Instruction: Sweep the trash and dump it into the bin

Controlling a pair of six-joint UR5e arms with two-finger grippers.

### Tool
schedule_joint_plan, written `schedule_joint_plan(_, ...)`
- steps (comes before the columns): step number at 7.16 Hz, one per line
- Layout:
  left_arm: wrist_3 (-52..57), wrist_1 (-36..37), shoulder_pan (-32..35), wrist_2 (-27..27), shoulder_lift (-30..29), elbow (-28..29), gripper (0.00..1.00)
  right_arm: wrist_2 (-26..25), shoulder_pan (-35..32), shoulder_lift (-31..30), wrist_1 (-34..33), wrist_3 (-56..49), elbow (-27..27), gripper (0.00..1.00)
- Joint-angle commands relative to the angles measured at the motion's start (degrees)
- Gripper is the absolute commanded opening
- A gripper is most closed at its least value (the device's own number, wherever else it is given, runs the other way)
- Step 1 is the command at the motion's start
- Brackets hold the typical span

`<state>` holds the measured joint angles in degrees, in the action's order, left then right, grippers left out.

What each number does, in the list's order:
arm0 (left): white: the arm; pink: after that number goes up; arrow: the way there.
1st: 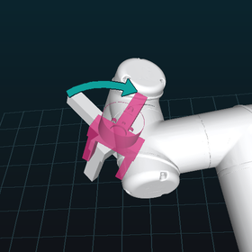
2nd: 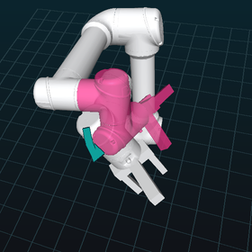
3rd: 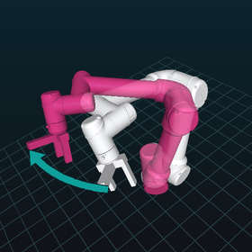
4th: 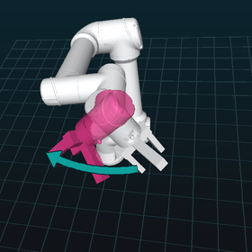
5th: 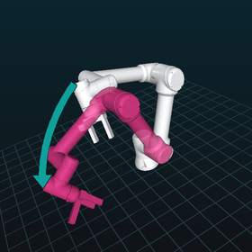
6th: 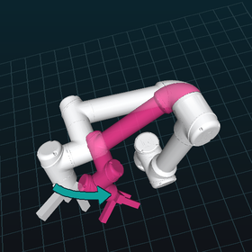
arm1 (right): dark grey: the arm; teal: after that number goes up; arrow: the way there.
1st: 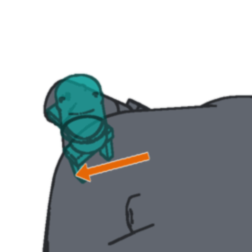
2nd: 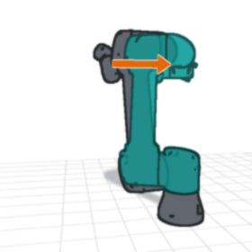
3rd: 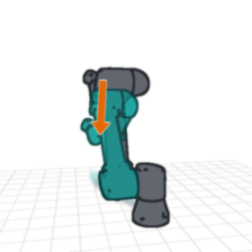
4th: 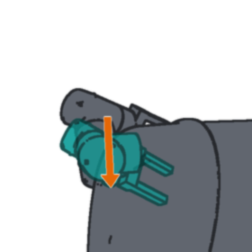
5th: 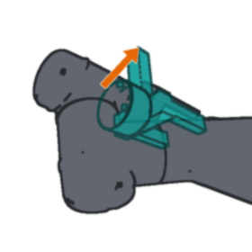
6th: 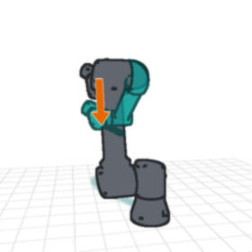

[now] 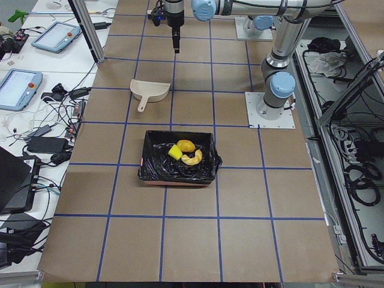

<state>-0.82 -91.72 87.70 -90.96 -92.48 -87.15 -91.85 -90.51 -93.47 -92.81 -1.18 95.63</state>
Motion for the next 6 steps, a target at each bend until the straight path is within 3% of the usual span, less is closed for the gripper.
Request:
schedule_joint_plan(1, 0.11, -0.04, 0.02, -0.01, 0.89, -0.83, 1.00, 0.01, -0.01, 0.04, 0.00, 0.04, 0.00, 1.00)
schedule_joint_plan(6, 1.07, -0.74, 0.02, -2.11, 4.05, -3.81, 1.00, -0.08, -0.01, -0.13, 0.00, 0.04, 0.00, 1.00)
